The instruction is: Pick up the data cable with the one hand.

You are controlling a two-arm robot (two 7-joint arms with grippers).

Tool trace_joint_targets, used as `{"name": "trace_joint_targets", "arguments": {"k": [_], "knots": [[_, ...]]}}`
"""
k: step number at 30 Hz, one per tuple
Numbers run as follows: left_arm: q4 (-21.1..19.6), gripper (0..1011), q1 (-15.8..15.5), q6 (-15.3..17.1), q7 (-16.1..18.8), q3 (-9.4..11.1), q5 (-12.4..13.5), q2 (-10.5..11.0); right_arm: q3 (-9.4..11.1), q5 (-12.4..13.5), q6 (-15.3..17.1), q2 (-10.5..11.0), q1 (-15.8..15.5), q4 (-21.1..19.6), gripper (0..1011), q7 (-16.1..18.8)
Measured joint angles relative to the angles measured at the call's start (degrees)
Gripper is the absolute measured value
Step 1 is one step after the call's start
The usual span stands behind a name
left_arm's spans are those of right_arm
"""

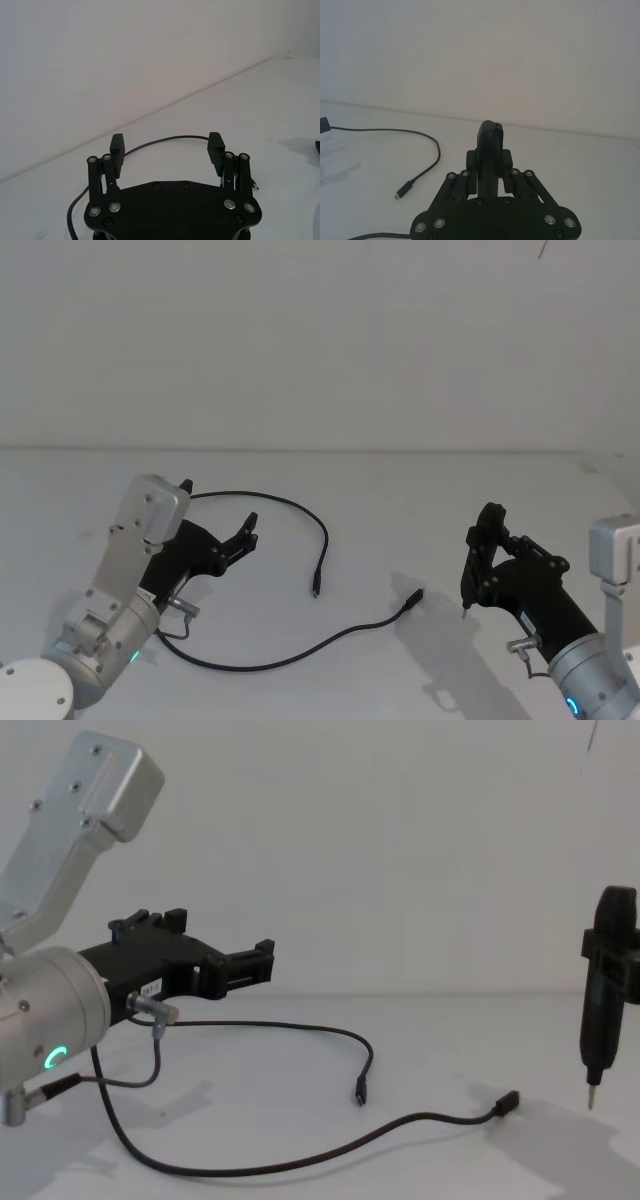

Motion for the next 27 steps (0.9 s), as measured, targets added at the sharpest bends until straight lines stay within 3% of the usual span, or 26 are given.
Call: {"name": "trace_joint_targets", "arguments": {"k": [27], "knots": [[0.0,1001,0.0,0.0,0.0,0.0,0.0,0.0,0.0,0.0,0.0,0.0,0.0,0.0,279,0.0]]}}
